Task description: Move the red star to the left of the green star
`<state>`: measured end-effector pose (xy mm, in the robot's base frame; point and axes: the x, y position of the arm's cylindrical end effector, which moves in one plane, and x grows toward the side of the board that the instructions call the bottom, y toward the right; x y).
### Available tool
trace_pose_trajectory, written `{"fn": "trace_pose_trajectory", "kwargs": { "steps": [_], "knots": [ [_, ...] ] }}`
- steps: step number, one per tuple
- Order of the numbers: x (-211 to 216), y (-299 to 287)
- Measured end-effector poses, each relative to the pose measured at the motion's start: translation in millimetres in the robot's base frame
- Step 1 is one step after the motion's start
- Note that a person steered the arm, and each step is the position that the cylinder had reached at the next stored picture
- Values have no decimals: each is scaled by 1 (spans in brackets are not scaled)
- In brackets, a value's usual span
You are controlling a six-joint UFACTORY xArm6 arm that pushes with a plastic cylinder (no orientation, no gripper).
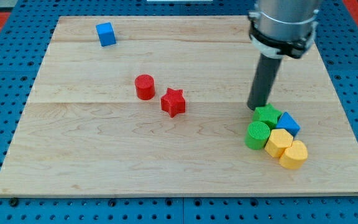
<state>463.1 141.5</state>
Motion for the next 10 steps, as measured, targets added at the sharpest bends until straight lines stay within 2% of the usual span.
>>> {"fn": "trace_pose_trajectory", "kwargs": {
  "steps": [1, 2, 3, 4, 5, 7, 8, 9, 10],
  "knots": [
    [-24, -37],
    [-81, -135],
    [-61, -201],
    [-4, -183],
    [-2, -142],
    [-43, -147],
    [-4, -87],
    [10, -79],
    [-48, -135]
  ]
}}
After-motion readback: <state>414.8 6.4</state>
